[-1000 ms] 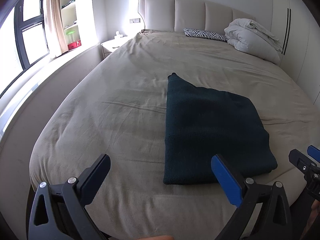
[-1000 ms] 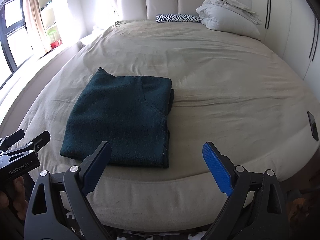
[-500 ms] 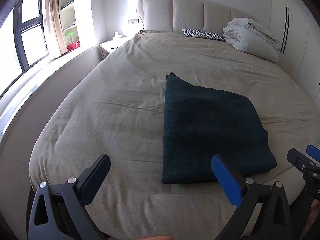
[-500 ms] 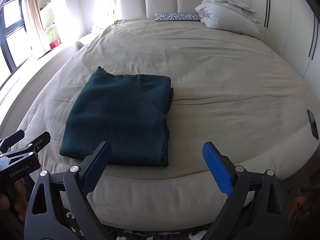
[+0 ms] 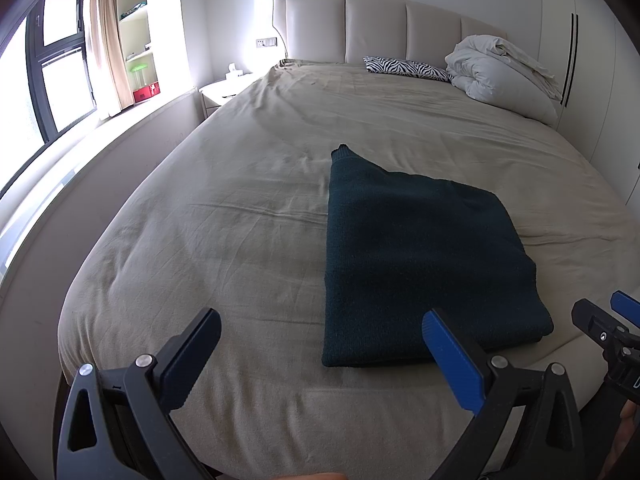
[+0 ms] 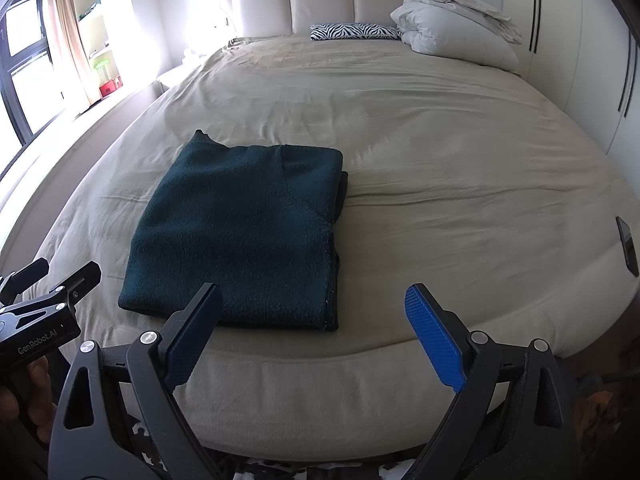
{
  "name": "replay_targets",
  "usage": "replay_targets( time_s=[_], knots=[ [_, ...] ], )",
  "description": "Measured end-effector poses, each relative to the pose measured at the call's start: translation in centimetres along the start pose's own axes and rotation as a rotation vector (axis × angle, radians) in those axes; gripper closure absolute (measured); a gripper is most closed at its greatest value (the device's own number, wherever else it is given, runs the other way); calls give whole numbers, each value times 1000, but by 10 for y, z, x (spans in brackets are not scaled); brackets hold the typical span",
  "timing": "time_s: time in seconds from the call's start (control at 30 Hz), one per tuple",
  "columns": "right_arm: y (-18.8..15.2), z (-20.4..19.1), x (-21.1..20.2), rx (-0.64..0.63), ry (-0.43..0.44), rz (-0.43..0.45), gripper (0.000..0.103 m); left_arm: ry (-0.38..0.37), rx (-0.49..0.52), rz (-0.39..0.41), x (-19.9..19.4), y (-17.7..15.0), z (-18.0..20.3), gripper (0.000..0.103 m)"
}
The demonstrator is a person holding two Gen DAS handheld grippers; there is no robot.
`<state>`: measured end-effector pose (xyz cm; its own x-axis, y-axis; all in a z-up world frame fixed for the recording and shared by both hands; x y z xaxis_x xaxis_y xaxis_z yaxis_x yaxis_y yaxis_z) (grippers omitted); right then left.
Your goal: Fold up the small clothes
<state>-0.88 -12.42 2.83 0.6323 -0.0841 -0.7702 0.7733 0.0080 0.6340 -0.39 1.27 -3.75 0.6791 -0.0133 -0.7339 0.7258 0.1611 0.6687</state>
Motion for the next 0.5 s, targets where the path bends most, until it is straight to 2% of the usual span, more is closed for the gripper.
replay_targets(
  time_s=[0.5],
  knots=[
    [-1, 0, 0, 2, 4, -2, 10, 0, 0, 0, 0, 0, 0, 0]
  ],
)
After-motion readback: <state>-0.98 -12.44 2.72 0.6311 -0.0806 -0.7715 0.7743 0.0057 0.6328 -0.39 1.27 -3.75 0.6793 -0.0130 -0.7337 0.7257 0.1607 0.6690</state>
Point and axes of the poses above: each gripper's, at about its wrist camera, not at the fingertips, and x roughly the way its jaws point, z to its right, y to its top, the point moved 5 cm from there along x, roughly the way its jaws point, and after that the axes turned 12 degrees about -x, right-handed, at the moved point
